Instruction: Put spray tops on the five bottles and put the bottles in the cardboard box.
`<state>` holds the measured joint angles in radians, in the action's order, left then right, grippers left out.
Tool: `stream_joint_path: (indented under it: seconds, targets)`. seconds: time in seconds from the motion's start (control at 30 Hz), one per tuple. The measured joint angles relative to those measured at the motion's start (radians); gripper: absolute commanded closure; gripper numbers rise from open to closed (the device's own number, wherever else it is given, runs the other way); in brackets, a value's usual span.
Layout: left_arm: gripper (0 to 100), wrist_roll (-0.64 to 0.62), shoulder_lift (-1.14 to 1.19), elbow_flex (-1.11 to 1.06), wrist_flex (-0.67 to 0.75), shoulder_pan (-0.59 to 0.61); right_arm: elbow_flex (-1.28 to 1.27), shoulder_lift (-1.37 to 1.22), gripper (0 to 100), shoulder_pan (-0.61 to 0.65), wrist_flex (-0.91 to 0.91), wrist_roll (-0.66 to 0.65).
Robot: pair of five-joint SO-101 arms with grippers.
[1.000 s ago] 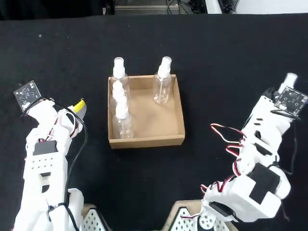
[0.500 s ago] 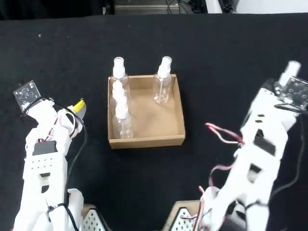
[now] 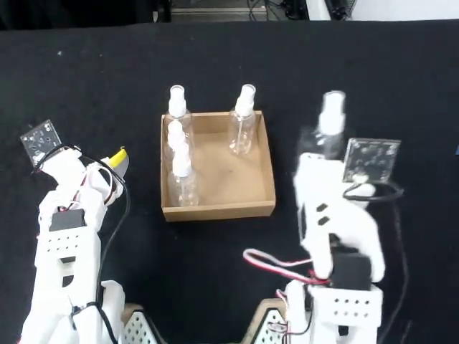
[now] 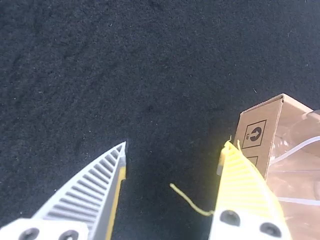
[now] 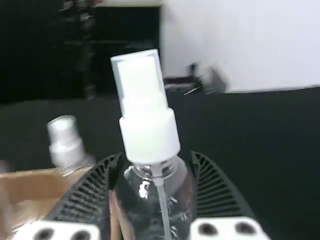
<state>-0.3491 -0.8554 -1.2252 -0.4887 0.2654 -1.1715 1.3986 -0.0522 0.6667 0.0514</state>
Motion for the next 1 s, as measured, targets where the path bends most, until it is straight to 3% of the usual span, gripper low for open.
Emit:
stream_joint_path:
  seconds: [0.2,0.37,0.53,0.77,1.0]
  targets:
    - [72,0.0,0.0,0.0,0.0,0.0,-0.157,0.018,92.0,0.189,-0.106,0.048]
    - [72,0.0,0.0,0.0,0.0,0.0,-0.222,0.018,92.0,0.276,-0.189,0.049]
    - [72,0.0,0.0,0.0,0.0,0.0,-0.23,0.018,92.0,0.315,-0.222,0.049]
    - [72,0.0,0.0,0.0,0.0,0.0,-0.428,0.018,96.0,0.319,-0.434,0.049]
    - [72,0.0,0.0,0.0,0.0,0.0,-0.462,0.018,94.6,0.319,-0.459,0.049]
